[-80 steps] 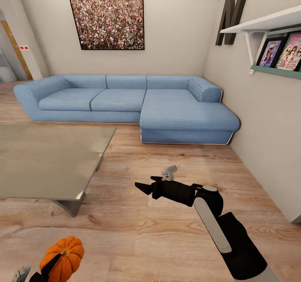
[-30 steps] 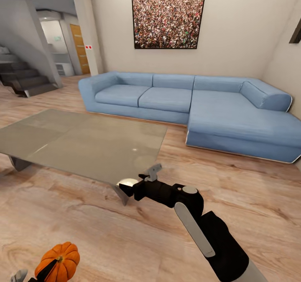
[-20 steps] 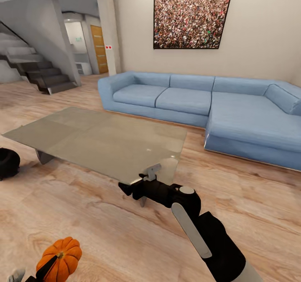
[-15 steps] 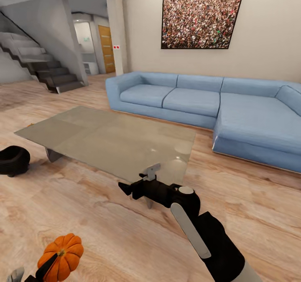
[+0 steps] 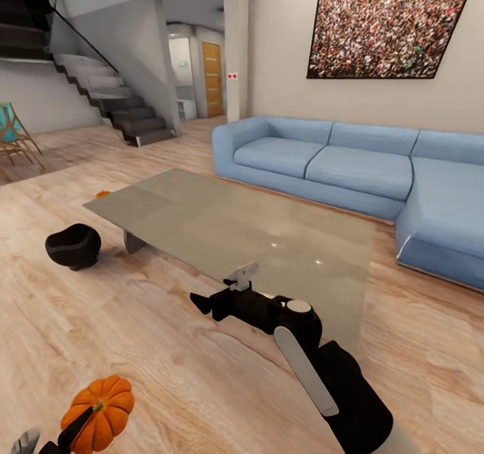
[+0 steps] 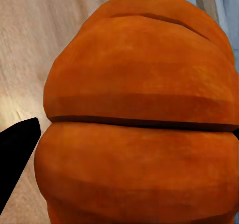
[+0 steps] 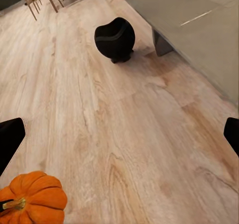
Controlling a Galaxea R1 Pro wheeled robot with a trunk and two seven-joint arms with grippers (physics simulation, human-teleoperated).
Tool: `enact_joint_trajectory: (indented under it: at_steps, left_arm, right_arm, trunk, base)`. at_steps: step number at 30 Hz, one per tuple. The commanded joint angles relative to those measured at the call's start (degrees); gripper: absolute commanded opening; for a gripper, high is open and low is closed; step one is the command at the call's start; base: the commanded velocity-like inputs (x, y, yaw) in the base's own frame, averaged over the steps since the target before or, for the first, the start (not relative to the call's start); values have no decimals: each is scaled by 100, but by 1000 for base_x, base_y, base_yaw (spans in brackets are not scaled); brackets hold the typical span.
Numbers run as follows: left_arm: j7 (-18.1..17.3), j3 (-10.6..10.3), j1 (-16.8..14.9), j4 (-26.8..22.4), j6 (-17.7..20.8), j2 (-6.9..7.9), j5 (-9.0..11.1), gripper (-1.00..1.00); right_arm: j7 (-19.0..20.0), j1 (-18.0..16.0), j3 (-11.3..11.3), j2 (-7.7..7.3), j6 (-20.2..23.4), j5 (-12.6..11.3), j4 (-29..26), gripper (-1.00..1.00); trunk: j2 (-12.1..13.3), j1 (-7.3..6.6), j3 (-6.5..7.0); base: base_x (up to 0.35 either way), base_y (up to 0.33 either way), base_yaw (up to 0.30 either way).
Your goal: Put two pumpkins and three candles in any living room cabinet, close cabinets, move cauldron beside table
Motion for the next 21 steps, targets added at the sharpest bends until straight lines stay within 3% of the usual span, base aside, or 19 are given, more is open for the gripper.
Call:
enact_joint_trajectory:
  at_steps: [1, 7, 13, 16, 21]
  left_arm:
    - [-5, -33, -36, -1, 34, 73, -3, -100]
    - [21, -230, -313, 37, 243, 499, -80, -100]
    - [28, -337, -511, 685, 113, 551, -122, -100]
    - [47, -718, -536, 808, 48, 553, -311, -100]
    - [22, -832, -547, 853, 52, 567, -266, -100]
  right_arm:
    - [0, 0, -2, -1, 0, -1, 0, 100]
    - [14, -7, -38, -41, 0, -1, 0, 100]
    - [19, -9, -45, -54, 0, -2, 0, 100]
    - [19, -7, -39, -41, 0, -2, 0, 100]
    - [11, -2, -38, -48, 0, -1, 0, 100]
  trunk:
    - [0, 0, 0]
    - [0, 0, 0]
    - [0, 0, 0]
    - [0, 0, 0]
    - [0, 0, 0]
  base:
    - [228, 245, 292]
    - [268, 202, 292]
    - [295, 174, 292]
    - [235, 237, 292]
    - [181, 283, 292]
